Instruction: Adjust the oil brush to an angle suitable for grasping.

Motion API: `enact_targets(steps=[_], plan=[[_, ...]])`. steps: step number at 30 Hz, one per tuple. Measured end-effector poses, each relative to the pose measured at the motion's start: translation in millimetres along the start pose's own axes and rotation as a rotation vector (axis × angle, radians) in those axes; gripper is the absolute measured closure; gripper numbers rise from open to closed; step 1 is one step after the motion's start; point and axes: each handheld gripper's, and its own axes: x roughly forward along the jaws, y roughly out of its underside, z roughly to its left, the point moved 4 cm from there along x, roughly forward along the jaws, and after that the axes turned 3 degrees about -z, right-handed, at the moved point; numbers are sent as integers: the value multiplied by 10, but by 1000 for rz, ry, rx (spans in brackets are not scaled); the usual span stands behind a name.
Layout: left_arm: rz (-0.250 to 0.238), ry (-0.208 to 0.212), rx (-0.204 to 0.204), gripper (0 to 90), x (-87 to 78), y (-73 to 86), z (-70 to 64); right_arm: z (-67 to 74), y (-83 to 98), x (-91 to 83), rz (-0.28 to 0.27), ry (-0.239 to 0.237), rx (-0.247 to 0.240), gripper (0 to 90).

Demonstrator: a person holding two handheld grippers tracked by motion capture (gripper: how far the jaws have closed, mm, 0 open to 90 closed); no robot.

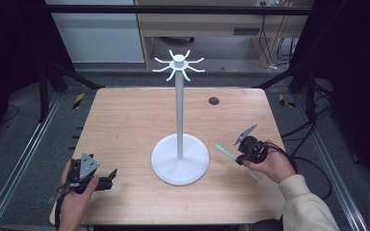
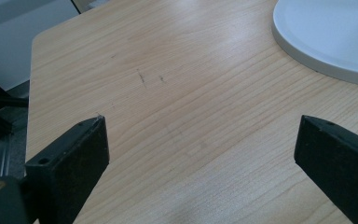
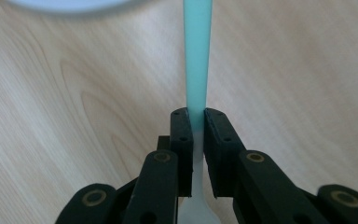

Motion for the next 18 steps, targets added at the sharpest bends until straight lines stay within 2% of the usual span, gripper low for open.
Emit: enact_targets(steps=[1,2,3,4,5,6,9,10,12,13,14,16,18], plan=[[-1,0,0,27,0,-1,0,0,0,0,0,0,0,823],[0,0,0,26,-1,0,1,0,-87,-90,-54,14,7,823],[0,-1,-1,26,-2,1,2,0,-87,-90,-54,14,7,823],[0,-2,-2,26,-4,1,4,2,-132,-133,-80,19,12,824],[-1,-2,-3,26,-5,1,5,-6,-224,-207,-139,33,17,823],[-2,-1,-4,26,-6,1,5,-6,-224,-207,-139,33,17,823],[-4,0,-5,26,-6,0,3,-23,-340,-295,-220,48,49,824],[-4,0,-5,26,-6,0,4,-39,-404,-326,-268,54,63,823],[-7,-1,-8,26,-8,-1,8,-51,-431,-337,-284,63,67,823],[-6,-1,-10,26,-11,-1,11,-66,-491,-350,-328,65,87,824],[-6,-2,-10,26,-11,-1,14,-66,-491,-350,-328,65,87,824],[-3,-3,-12,26,-9,2,17,-87,-551,-355,-365,68,107,824],[-4,-4,-13,26,-8,1,17,-119,-634,-348,-431,67,141,824]])
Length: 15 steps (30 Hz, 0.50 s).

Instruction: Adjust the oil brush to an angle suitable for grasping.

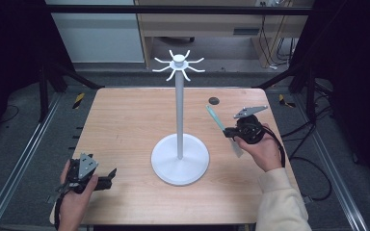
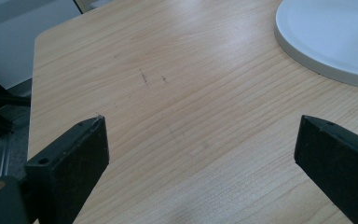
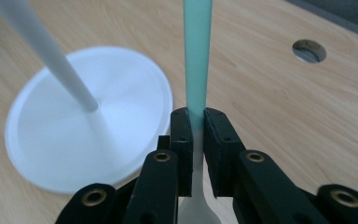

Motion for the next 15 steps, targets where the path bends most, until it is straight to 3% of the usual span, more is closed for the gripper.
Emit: enact_targets(steps=[1,2,3,4,9,15], plan=[[0,0,0,26,0,0,0,0,0,0,0,0,0,824],[0,0,0,26,1,-1,0,-12,-30,30,-30,1,34,824],[-1,1,1,26,2,-2,-1,-12,-30,30,-30,1,34,824],[-1,1,2,26,4,-2,-2,-8,-53,43,-18,31,19,824],[-3,-1,0,26,-1,-4,5,28,-46,26,-56,32,24,824],[-9,-7,-9,26,1,-15,16,61,-46,-71,-154,26,77,824]])
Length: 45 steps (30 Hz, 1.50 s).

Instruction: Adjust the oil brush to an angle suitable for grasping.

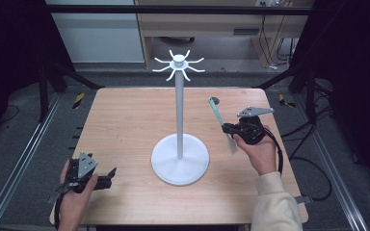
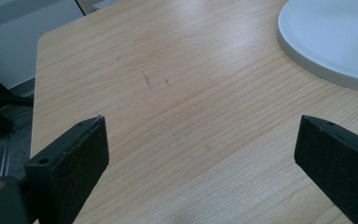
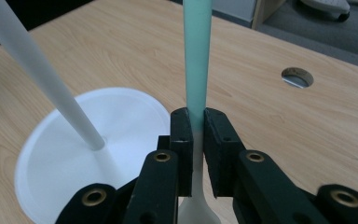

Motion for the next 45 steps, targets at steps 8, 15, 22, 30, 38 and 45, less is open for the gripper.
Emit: enact_targets(steps=[8,15,22,30,38,45], plan=[[-2,-4,-11,26,7,4,26,55,-85,-140,-91,-5,8,824],[-8,-4,-15,26,-9,-1,27,110,-159,-280,-150,-4,15,824],[-11,-5,-14,25,-15,8,35,187,-290,-449,-215,-21,7,824],[-10,2,-5,26,7,-16,5,289,-401,-553,-257,-28,-16,824],[-10,-5,-6,26,-25,4,36,365,-485,-663,-301,-49,-18,824],[-12,-1,-7,26,-4,-15,17,452,-566,-771,-339,-66,-34,824]])
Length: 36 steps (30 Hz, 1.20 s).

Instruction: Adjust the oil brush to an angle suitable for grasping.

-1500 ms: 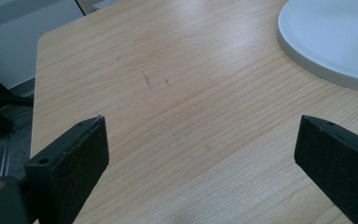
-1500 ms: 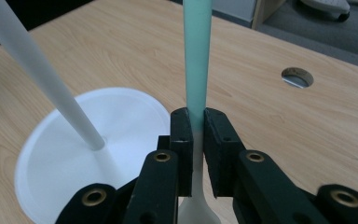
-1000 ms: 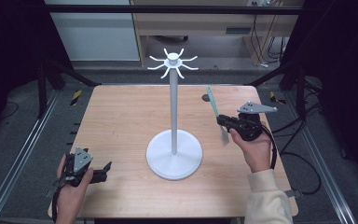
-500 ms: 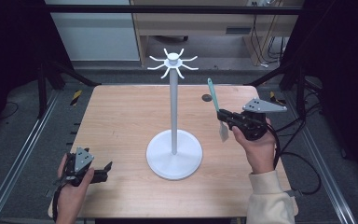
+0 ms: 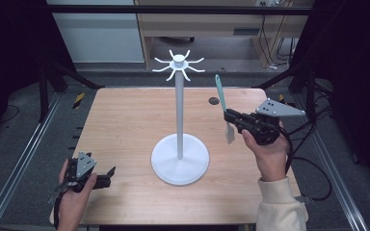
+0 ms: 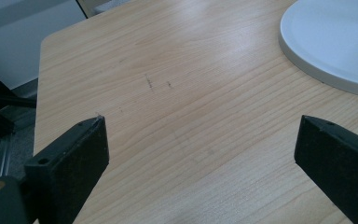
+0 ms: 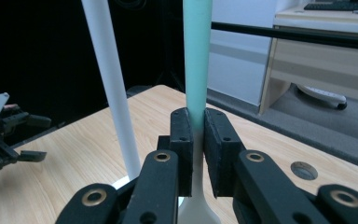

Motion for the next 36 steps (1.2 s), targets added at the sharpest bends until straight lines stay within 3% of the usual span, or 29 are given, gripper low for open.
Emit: enact_targets(steps=[3,25,36], plan=[[7,1,12,25,0,10,-6,21,-40,-22,-12,-2,-6,824],[1,0,-1,25,-14,17,15,237,-250,-119,-84,-55,-30,824],[1,-1,0,26,-15,17,16,279,-260,-101,-83,-72,-32,824]])
